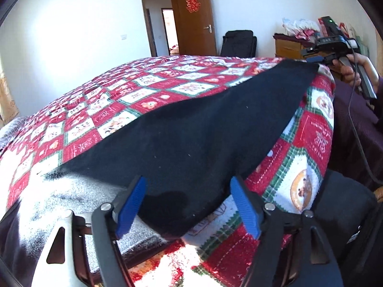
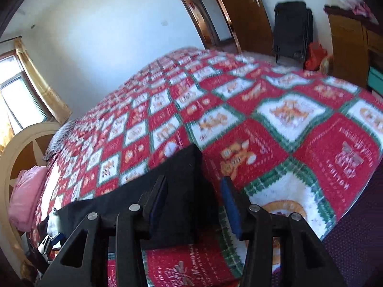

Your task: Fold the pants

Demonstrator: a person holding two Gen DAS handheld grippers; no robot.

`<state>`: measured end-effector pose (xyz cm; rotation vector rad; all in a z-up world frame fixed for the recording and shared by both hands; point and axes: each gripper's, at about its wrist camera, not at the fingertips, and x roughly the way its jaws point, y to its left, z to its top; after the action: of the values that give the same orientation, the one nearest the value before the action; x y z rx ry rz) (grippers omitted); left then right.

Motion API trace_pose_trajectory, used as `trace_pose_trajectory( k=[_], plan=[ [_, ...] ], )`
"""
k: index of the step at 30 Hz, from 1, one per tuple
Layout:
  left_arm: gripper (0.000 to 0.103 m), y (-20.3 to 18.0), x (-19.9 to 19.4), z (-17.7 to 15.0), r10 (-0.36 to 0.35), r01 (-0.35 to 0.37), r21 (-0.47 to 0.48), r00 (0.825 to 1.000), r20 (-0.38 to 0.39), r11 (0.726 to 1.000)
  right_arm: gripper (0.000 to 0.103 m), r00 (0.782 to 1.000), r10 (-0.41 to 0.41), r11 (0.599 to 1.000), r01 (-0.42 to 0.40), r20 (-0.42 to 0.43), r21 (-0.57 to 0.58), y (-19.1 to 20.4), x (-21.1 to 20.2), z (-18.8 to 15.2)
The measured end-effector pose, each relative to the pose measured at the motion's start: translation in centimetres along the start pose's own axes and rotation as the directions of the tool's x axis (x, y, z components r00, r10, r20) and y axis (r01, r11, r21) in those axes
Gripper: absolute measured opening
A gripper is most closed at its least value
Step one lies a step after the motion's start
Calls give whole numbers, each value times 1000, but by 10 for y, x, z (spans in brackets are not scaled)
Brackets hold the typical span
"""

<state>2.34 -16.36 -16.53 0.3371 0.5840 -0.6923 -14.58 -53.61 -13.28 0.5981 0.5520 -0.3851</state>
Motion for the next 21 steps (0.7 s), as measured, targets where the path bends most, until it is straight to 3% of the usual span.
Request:
trace_pose_trajectory(
  k=[4, 7, 10, 12, 16, 21],
  plan=[
    [76, 5, 3, 2, 22, -22, -28, 1000, -23, 999, 51, 996, 86, 993, -83, 32, -89, 35, -9, 5],
    [80, 8, 7, 3, 45, -48, -47, 998, -52, 998, 53, 990, 135, 975, -138, -27, -177, 64, 8, -4],
    [80, 9, 10, 2, 40, -44, -57, 996, -76, 997, 53, 994, 37, 972, -60, -102, -229, 75, 36, -16],
    [81, 12, 11, 0, 29, -36, -74, 996, -85, 997, 53, 981, -62, 978, 24, -185, -205, 66, 61, -24],
    [81, 14, 9, -1, 19, -27, -89, 996, -83, 996, 53, 988, -33, 976, 0, -150, -216, 64, 60, -29],
    [81, 15, 2, -1, 22, -29, -92, 997, -79, 995, 53, 996, 32, 993, -41, -79, -115, 45, 38, -20]
  ],
)
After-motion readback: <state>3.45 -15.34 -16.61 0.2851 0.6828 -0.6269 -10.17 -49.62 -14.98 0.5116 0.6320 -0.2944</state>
